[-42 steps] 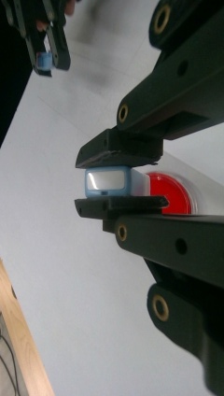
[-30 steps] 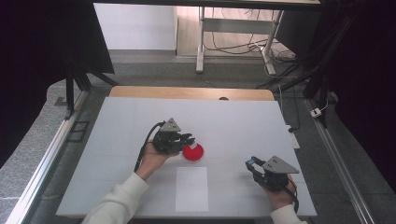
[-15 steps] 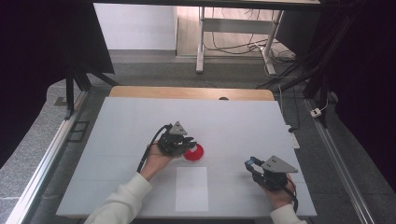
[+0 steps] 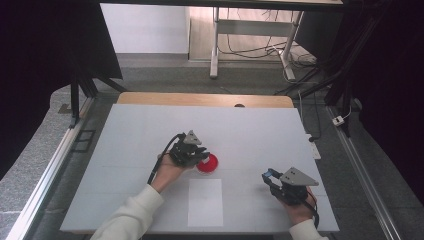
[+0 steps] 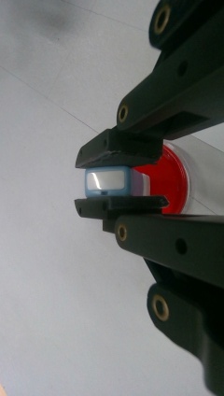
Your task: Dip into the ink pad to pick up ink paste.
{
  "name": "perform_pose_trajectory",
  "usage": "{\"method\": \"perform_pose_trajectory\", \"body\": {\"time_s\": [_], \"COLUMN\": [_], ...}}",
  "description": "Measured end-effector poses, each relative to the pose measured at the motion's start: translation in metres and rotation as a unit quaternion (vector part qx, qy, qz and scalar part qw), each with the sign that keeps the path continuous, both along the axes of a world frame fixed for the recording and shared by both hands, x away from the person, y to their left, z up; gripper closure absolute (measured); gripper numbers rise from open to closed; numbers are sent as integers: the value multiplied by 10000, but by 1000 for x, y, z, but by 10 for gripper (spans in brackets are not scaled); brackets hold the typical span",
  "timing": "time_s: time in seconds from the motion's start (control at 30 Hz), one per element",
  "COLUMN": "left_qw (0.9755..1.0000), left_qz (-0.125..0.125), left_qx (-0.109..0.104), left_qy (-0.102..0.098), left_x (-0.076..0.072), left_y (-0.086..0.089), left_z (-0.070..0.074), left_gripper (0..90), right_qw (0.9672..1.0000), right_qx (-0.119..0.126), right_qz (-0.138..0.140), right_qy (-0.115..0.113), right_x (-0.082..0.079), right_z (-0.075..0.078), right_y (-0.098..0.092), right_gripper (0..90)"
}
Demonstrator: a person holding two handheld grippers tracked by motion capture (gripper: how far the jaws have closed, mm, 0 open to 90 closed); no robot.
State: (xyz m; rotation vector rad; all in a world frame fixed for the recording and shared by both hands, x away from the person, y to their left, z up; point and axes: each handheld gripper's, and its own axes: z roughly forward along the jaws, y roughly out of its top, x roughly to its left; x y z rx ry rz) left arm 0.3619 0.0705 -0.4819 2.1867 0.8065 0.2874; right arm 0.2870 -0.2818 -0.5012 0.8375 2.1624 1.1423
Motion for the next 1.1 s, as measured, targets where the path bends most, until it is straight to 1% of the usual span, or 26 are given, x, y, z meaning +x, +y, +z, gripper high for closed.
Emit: {"method": "perform_pose_trajectory", "body": {"time_s": [0.13,0.4,0.5,0.57,0.73,0.93,1.1], "left_qw": [10000,9999,9998,9998,9998,9998,9998], "left_qz": [-19,-33,-37,-25,-28,-29,-44], "left_qx": [42,138,174,173,184,189,212], "left_qy": [54,98,88,89,80,56,56], "left_x": [1,3,3,3,3,3,3], "left_y": [-2,-6,-8,-8,-9,-10,-10], "left_z": [-2,-5,-6,-6,-6,-7,-7], "left_gripper": [758,758,758,758,759,759,760], "right_qw": [10000,10000,10000,10000,10000,10000,10000], "right_qx": [-23,-36,-15,-53,-39,17,-21], "right_qz": [-9,5,11,-15,1,24,30], "right_qy": [7,3,-11,-6,0,10,16], "right_x": [0,0,0,-1,0,-2,-2], "right_z": [0,0,-1,0,0,0,0], "right_y": [0,0,0,0,0,1,2], "right_gripper": [650,650,650,650,650,650,650]}}
